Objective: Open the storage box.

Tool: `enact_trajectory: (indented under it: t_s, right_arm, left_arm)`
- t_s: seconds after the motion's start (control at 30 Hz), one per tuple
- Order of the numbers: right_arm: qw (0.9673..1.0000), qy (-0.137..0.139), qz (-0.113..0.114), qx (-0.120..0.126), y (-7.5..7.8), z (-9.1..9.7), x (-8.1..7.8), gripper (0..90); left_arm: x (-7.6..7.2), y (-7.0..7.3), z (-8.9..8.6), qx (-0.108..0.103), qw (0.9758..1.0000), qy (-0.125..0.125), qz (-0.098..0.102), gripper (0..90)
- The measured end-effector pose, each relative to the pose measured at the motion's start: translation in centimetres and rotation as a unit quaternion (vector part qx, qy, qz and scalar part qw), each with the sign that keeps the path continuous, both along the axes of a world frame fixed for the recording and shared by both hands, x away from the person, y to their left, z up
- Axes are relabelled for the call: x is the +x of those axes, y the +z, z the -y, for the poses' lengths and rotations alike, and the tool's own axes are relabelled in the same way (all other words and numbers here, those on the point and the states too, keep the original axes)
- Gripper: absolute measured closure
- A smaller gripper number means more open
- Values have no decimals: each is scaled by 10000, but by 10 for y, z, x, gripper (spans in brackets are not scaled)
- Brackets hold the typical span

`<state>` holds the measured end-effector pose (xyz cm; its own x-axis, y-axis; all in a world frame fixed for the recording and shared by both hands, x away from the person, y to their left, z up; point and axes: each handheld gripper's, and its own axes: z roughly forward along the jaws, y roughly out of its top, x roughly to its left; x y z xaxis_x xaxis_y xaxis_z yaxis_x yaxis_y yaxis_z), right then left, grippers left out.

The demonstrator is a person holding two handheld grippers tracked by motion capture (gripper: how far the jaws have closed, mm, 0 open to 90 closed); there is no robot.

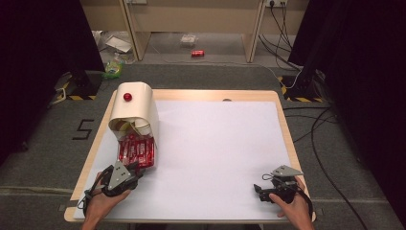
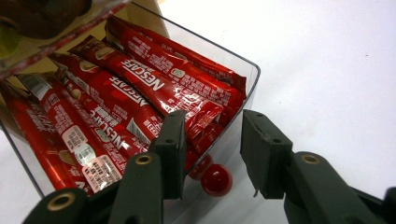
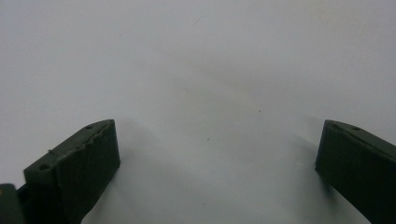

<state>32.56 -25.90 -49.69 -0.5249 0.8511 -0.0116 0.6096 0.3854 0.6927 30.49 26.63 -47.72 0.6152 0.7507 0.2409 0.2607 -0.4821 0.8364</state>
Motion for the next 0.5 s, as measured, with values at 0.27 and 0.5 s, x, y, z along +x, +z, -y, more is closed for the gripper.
enact_trajectory:
  t_s: [0.27, 0.5]
  right_arm:
    - [10000, -4, -8, 5, 0, 0, 0, 2]
    - [10000, -4, -5, 8, 0, 0, 0, 2]
  left_arm:
    - [-5, 5, -3, -18, 9999, -139, -50, 702]
    - [-6, 8, -4, -95, 9997, -133, -153, 734]
